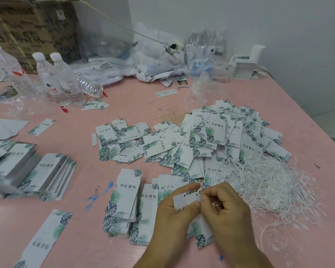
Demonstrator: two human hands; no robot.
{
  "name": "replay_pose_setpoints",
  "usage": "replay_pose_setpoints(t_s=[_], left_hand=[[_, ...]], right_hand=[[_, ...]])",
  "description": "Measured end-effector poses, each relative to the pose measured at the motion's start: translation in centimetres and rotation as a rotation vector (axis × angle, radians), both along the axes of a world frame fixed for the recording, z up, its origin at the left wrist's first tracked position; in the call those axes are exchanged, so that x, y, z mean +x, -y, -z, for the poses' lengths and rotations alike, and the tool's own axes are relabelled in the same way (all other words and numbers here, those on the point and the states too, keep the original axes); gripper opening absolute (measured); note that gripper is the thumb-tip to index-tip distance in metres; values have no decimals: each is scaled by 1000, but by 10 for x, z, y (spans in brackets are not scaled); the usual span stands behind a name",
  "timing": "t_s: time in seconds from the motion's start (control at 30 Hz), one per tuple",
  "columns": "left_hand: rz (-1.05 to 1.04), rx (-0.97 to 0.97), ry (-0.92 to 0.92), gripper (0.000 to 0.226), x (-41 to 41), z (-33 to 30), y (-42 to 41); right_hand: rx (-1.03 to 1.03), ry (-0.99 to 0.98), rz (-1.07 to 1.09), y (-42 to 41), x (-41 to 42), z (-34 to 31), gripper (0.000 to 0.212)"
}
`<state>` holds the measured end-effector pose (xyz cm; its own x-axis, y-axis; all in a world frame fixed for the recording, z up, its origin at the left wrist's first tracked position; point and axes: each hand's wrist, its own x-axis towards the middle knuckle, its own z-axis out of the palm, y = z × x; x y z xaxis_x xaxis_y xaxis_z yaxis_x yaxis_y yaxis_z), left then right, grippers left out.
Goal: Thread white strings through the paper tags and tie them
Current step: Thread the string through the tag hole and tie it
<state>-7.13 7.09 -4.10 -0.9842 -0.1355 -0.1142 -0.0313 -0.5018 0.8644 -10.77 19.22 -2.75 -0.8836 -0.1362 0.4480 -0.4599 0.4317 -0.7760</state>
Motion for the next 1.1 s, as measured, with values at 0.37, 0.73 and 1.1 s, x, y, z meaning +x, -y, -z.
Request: replay_pose_setpoints(t_s=[0.37, 0.73, 1.1], left_hand=[[-47, -25, 68, 40, -4, 5, 5], [-70, -37, 17, 42, -3, 7, 6], [-116, -15, 10, 34, -5, 9, 6]], right_hand=[[34, -55, -1, -5, -2, 0, 6], [-32, 2, -139, -8, -4, 3, 19], [-954, 987, -195, -18, -21, -7, 24]])
